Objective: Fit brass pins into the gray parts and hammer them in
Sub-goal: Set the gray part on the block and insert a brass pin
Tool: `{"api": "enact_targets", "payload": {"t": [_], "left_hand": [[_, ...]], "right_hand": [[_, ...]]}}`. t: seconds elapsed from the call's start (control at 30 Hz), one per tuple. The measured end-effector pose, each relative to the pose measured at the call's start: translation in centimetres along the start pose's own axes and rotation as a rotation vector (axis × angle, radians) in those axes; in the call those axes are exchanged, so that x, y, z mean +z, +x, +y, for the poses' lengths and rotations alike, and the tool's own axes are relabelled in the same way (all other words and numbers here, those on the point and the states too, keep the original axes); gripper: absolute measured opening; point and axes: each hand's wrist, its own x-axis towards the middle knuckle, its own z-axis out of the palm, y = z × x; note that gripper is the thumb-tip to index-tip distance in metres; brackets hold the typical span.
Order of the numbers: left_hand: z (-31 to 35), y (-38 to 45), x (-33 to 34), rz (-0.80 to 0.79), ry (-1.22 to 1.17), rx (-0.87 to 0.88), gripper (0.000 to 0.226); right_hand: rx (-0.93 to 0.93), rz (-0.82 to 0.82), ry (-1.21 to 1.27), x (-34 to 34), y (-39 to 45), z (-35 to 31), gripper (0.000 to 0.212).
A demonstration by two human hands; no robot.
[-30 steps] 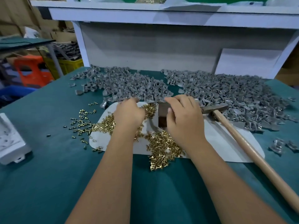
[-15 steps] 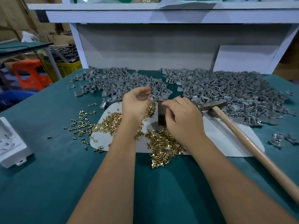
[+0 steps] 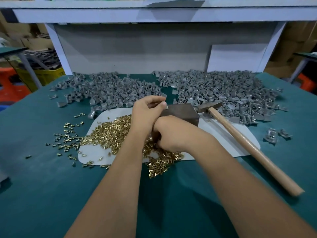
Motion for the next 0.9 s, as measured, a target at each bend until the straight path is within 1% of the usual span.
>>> {"api": "enact_targets", "payload": {"t": [0.03, 0.13, 0.27, 0.33, 0.37, 0.43, 0.47, 0.5, 0.53, 0.67, 0.77, 0.83, 0.9], "left_hand": [[0.0, 0.0, -0.1, 0.001, -0.021, 0.002, 0.018], [-0.2, 0.0, -0.5, 0.025, -0.035, 0.012, 0.025], [-0.4, 0.1, -0.6, 0.014, 0.034, -0.006, 0.022], [-0.5, 0.1, -0.7, 0.003, 0.029, -0.042, 0.02], [-0.5, 0.1, -0.6, -0.003, 0.026, -0.07, 0.02], [-0.6, 0.1, -0.5, -0.016, 0.07, -0.082, 0.022], [-0.7, 0.1, -0.3, -0.024, 0.092, -0.068, 0.021], [-0.8, 0.1, -0.2, -0.031, 0.101, -0.052, 0.019], [-0.8, 0.1, 0.0, -0.035, 0.103, -0.04, 0.016], [-0.9, 0.0, 0.2, -0.004, 0.142, -0.034, 0.009], [-0.7, 0.2, -0.2, 0.0, 0.049, -0.096, 0.027], [-0.6, 0.0, -0.4, -0.069, -0.001, -0.106, 0.039], [-0.5, -0.3, -0.4, -0.15, 0.029, -0.078, 0.042]], "right_hand": [[-0.011, 0.012, 0.022, 0.1, 0.1, 0.1, 0.024], [-0.069, 0.041, 0.164, 0.4, 0.1, 1.0, 0.007], [-0.116, 0.094, 0.389, 0.5, 0.0, 2.0, 0.015], [-0.107, 0.1, 0.502, 0.2, -0.2, 2.4, 0.019], [-0.087, 0.134, 0.587, 0.1, -0.2, 2.6, 0.02], [-0.026, 0.285, 0.741, -0.2, -0.2, 3.6, 0.021], [0.004, 0.374, 0.779, -0.4, -0.2, 4.2, 0.022], [0.029, 0.437, 0.8, -0.5, -0.2, 4.7, 0.023], [0.052, 0.466, 0.823, -0.5, -0.2, 5.2, 0.023], [0.082, 0.424, 0.891, -0.6, -0.6, 6.3, 0.021], [0.06, 0.432, 0.933, -0.7, -0.6, 6.7, 0.018], [0.062, 0.462, 0.976, -0.6, -0.6, 6.9, 0.016], [0.066, 0.494, 1.011, -0.4, -0.6, 7.0, 0.016]]}}
